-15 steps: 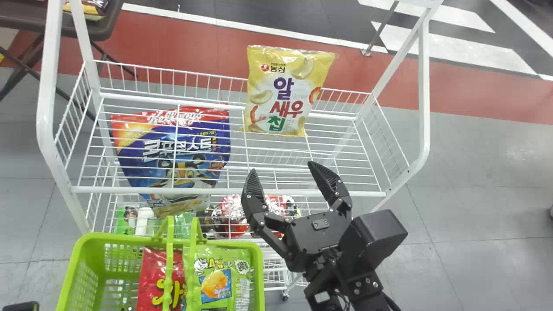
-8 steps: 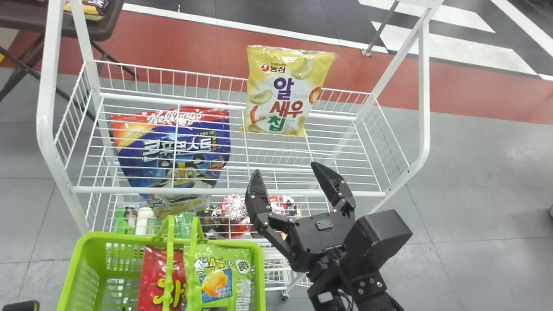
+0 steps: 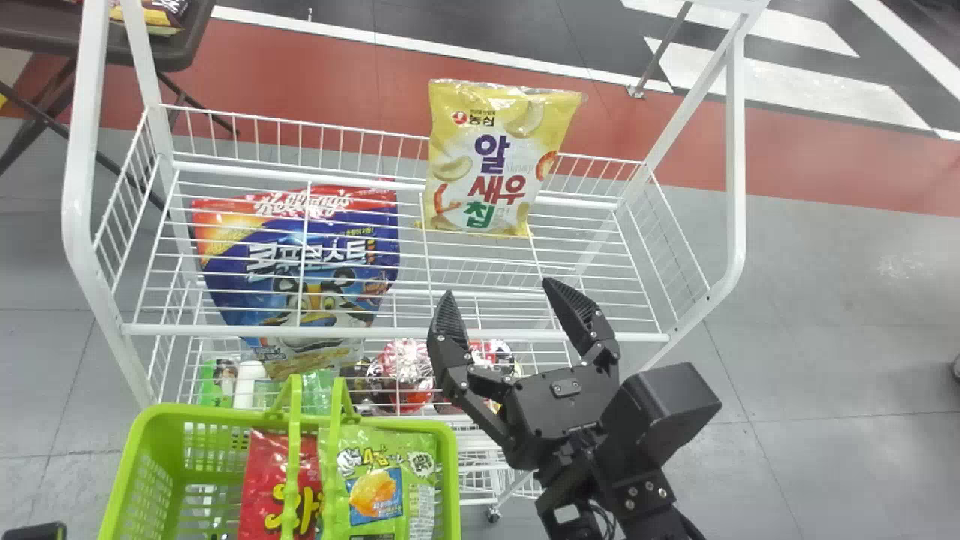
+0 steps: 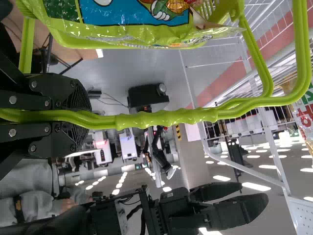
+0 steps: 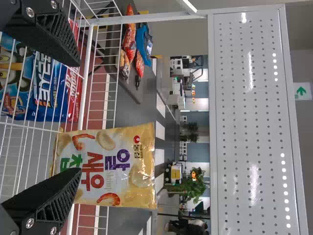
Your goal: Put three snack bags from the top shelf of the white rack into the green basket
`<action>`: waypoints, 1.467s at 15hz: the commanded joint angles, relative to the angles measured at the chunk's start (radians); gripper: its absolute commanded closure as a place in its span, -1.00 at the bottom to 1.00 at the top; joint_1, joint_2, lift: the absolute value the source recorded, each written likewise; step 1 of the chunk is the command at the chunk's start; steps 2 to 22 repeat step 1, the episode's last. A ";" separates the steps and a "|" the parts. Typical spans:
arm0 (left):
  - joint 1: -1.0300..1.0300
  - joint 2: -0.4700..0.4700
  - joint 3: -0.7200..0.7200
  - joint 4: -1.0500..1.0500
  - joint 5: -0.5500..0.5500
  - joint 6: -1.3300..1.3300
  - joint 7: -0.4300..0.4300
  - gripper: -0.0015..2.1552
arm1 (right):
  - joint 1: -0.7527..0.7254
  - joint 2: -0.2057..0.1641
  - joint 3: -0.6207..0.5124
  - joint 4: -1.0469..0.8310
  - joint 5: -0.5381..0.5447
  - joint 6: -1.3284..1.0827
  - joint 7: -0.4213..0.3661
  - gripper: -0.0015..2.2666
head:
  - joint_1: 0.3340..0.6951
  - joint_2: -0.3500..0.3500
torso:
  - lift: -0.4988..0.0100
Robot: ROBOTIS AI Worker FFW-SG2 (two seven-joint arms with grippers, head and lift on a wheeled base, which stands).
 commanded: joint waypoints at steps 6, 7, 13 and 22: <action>0.000 0.001 0.000 0.000 0.000 0.000 0.000 0.99 | 0.000 0.000 0.000 -0.001 0.000 0.000 0.001 -0.97 | 1.00 -0.92 | 0.96; 0.000 0.001 0.000 0.000 0.000 0.000 0.000 0.99 | 0.000 0.000 0.000 -0.001 0.000 0.000 0.001 -0.97 | 1.00 -0.92 | 0.96; 0.000 0.001 0.000 0.000 0.000 0.000 0.000 0.99 | 0.000 0.000 0.000 -0.001 0.000 0.000 0.001 -0.97 | 1.00 -0.92 | 0.96; 0.000 0.001 0.000 0.000 0.000 0.000 0.000 0.99 | 0.000 0.000 0.000 -0.001 0.000 0.000 0.001 -0.97 | 1.00 -0.92 | 0.96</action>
